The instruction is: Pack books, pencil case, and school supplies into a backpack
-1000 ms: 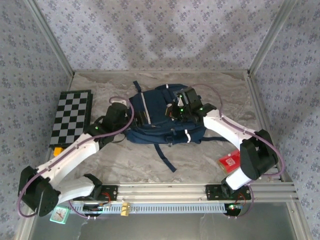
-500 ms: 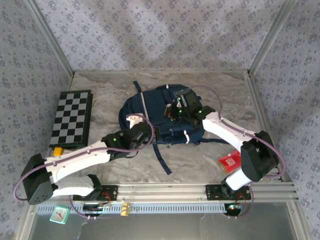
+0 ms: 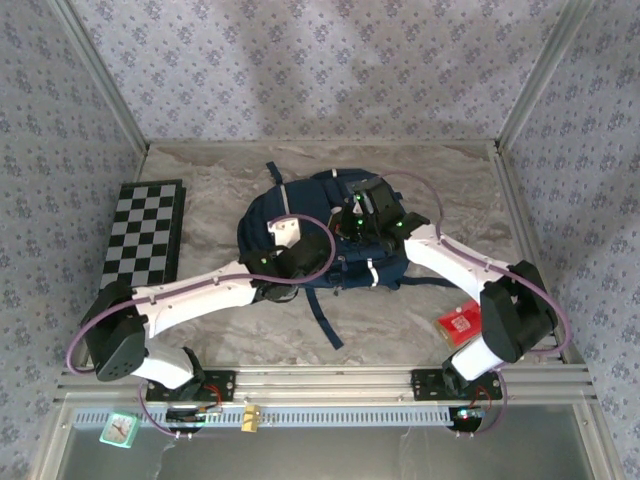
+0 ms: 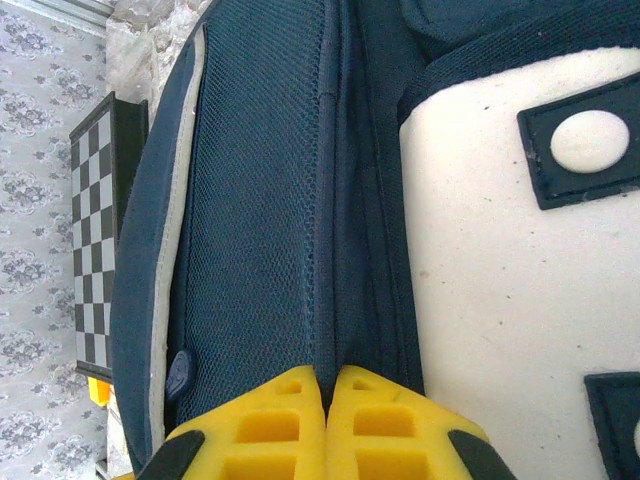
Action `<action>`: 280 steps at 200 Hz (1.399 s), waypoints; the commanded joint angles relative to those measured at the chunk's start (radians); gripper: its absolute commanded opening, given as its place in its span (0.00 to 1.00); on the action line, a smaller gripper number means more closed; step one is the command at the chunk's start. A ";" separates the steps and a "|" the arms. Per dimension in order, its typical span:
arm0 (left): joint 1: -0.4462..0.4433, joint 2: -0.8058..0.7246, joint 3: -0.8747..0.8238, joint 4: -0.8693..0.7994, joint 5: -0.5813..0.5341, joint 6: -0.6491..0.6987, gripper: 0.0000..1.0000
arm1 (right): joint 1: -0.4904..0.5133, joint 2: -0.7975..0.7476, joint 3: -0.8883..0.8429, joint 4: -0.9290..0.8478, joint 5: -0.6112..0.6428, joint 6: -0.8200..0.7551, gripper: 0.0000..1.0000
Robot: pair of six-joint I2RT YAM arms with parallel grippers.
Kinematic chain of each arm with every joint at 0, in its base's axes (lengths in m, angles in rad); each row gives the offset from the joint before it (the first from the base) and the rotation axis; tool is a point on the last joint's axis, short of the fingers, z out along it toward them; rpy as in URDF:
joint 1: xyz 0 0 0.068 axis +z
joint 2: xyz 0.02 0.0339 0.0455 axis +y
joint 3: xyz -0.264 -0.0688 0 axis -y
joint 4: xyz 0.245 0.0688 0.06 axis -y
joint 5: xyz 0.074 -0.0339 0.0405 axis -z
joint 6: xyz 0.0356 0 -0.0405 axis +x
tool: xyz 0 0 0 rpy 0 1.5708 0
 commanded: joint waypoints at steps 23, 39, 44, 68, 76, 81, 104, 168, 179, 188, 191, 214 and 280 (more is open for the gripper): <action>0.013 0.021 0.040 -0.141 -0.069 -0.094 1.00 | -0.009 0.001 0.025 0.114 -0.029 0.020 0.00; 0.038 0.024 0.033 -0.132 -0.024 -0.090 1.00 | -0.011 0.004 0.026 0.120 -0.031 0.017 0.00; 0.037 0.022 0.028 -0.122 -0.019 -0.085 1.00 | -0.011 0.006 0.026 0.119 -0.030 0.017 0.00; 0.041 0.022 0.015 -0.116 -0.028 -0.058 1.00 | -0.017 0.006 0.029 0.122 -0.038 0.018 0.00; 0.053 0.019 0.017 -0.144 -0.035 -0.059 1.00 | -0.018 0.004 0.029 0.119 -0.037 0.016 0.00; 0.061 0.014 0.014 -0.158 -0.039 -0.059 0.98 | -0.018 0.002 0.029 0.118 -0.036 0.012 0.00; 0.076 -0.053 -0.033 -0.152 -0.038 -0.033 0.87 | -0.023 0.002 0.031 0.108 -0.037 0.006 0.00; 0.095 -0.101 -0.007 -0.107 0.104 0.148 0.64 | -0.024 0.018 0.043 0.118 -0.049 0.006 0.00; 0.096 -0.094 0.011 -0.101 0.131 0.178 0.62 | -0.024 0.020 0.045 0.115 -0.049 0.005 0.00; 0.094 -0.086 0.030 -0.108 0.151 0.194 0.61 | -0.024 0.019 0.046 0.114 -0.048 0.004 0.00; 0.092 -0.083 0.036 -0.111 0.153 0.199 0.60 | -0.024 0.020 0.045 0.114 -0.049 0.004 0.00; 0.089 -0.047 0.073 -0.136 0.158 0.244 0.59 | -0.024 0.018 0.046 0.110 -0.044 0.002 0.00; 0.115 -0.031 0.068 -0.160 0.170 0.243 0.52 | -0.024 0.030 0.056 0.109 -0.056 0.003 0.00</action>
